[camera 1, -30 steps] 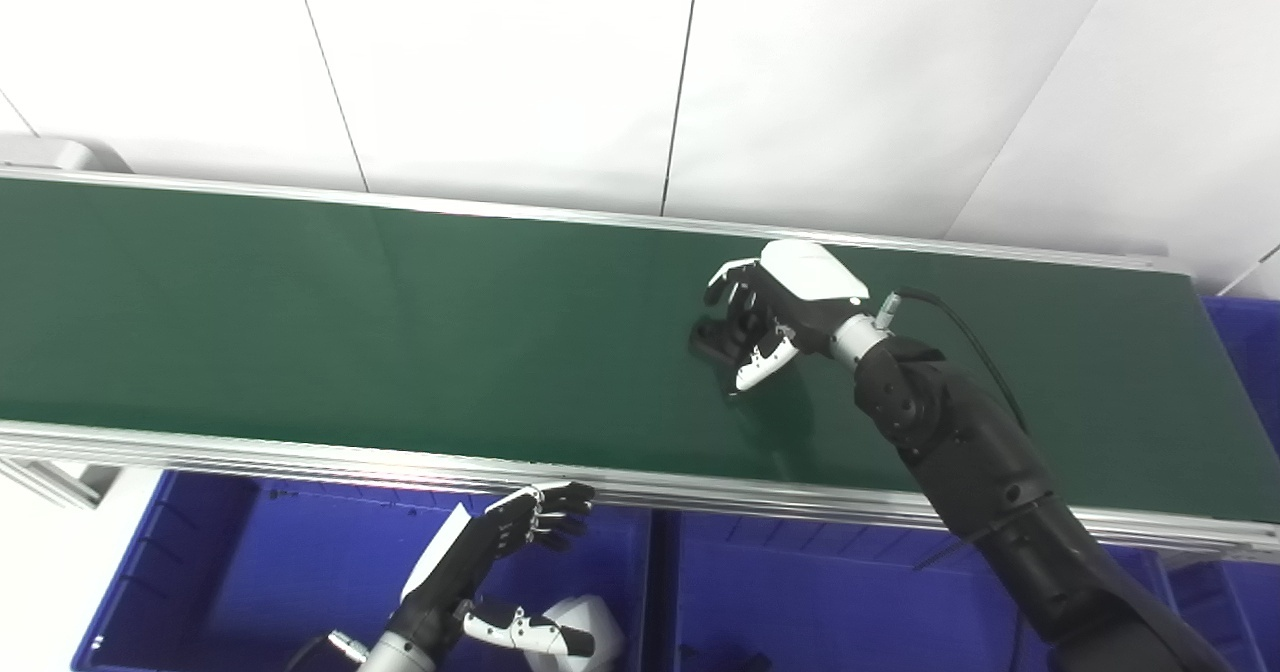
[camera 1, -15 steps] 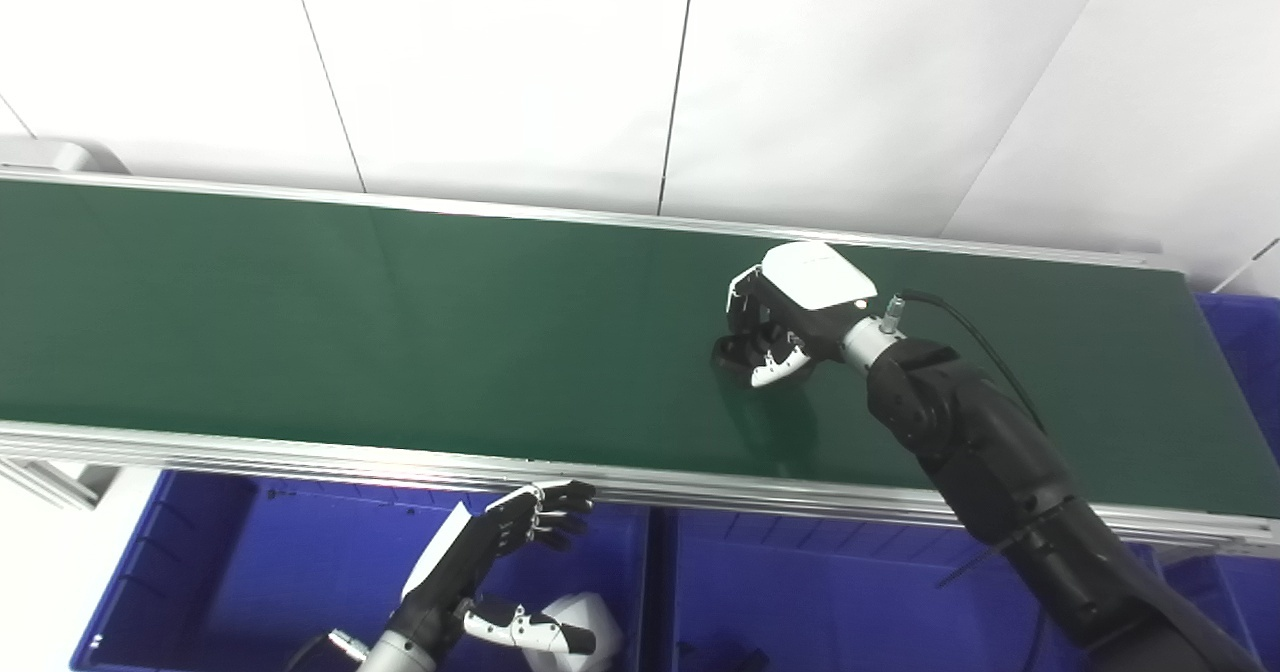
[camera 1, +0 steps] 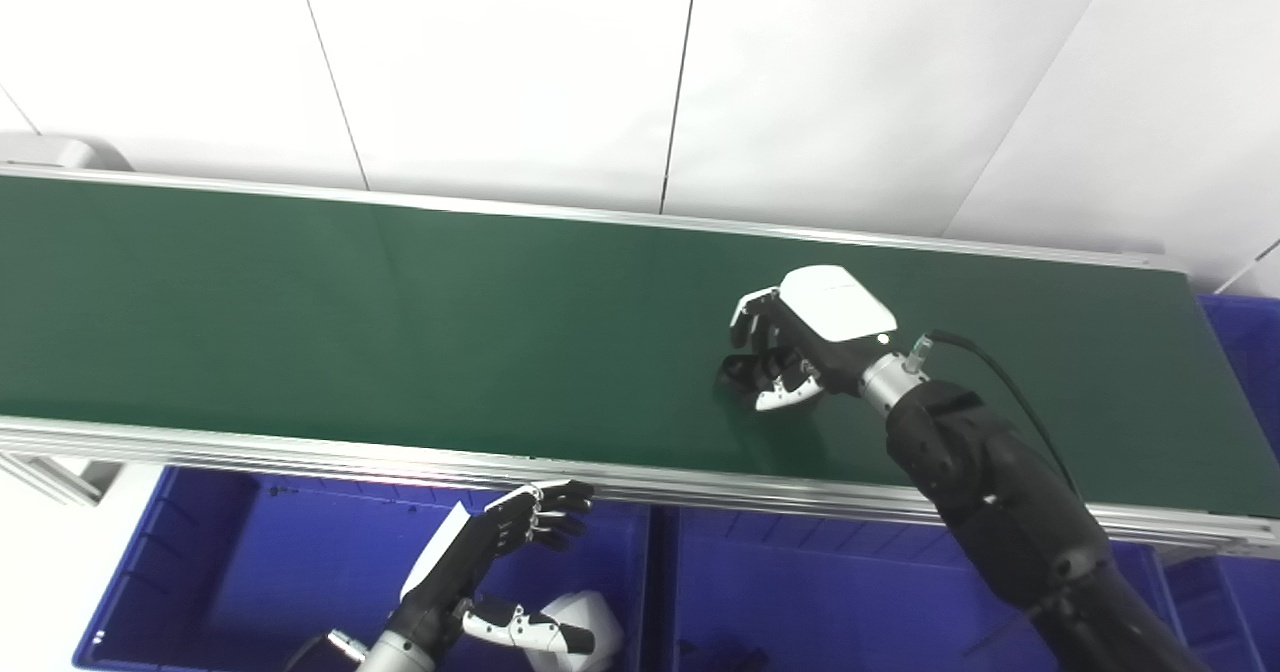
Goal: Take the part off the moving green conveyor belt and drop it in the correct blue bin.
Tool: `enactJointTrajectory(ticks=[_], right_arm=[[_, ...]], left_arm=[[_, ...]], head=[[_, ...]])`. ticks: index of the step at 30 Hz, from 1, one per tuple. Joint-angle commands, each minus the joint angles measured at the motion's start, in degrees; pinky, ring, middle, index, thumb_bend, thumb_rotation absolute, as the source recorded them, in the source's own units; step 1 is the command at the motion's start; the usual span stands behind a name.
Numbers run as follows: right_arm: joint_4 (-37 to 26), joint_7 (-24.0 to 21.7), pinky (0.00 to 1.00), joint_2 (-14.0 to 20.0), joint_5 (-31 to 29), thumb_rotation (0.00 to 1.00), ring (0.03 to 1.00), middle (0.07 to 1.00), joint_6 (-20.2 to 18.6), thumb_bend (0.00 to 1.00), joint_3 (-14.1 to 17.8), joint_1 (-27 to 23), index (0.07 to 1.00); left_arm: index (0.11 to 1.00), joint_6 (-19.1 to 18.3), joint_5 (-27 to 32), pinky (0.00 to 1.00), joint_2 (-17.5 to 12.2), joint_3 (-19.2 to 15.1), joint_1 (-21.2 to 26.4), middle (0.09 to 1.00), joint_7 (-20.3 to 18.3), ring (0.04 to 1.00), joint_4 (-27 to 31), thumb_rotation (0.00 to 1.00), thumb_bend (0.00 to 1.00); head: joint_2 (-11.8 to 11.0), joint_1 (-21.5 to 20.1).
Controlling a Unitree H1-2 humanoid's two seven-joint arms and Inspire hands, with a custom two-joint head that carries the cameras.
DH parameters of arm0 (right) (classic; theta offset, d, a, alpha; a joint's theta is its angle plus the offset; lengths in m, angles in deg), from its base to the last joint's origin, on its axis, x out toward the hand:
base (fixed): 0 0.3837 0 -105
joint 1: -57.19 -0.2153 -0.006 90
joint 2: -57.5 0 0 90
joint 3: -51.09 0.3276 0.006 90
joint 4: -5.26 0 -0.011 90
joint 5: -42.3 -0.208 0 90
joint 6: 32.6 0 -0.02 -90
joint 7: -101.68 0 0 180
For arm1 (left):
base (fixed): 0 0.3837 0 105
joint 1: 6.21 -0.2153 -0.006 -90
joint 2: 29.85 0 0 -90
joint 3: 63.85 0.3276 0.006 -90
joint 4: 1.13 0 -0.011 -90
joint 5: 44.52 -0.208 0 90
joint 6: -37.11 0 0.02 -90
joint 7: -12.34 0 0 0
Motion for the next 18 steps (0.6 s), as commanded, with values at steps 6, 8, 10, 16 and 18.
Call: enactJointTrajectory(ticks=[6,8,10,16,18], right_arm=[[-18.42,-6.96,0.27,0.18,-3.26,0.0,0.378,0.489,-7.73,0.49,6.53,4.03,0.556],[-21.84,-8.11,0.22,-0.32,-3.77,0.0,0.428,0.435,-9.32,0.51,7.72,6.24,0.532],[-25.21,-9.21,0.19,-0.81,-3.95,0.0,0.442,0.419,-10.93,0.51,8.58,8.6,0.525],[-31.36,-10.77,0.2,-2.13,-4.41,0.0,0.446,0.421,-12.71,0.51,9.65,14.86,0.517],[-32.95,-11.04,0.18,-2.57,-4.56,0.0,0.426,0.432,-12.78,0.51,9.6,17.34,0.512]], left_arm=[[0.769,1.94,0.37,0.64,0.19,-0.5,0.28,0.77,-0.38,0.698,1.69,0.13,0.84],[0.767,1.94,0.6,0.65,0.09,-0.62,0.17,0.77,-0.77,0.702,1.97,0.14,0.84],[0.761,1.94,0.55,0.64,0.01,-0.81,0.01,0.769,-0.92,0.703,2.26,0.14,0.84],[0.755,1.94,0.6,0.63,-0.14,-1.31,-0.69,0.767,-1.34,0.7,3.1,0.16,0.85],[0.755,1.94,0.78,0.63,-0.22,-1.47,-0.97,0.768,-1.6,0.704,3.44,0.15,0.85]], head=[[0.71,-0.13],[1.08,-0.26],[1.27,-0.5],[2.14,-0.74],[2.53,-1.06]])
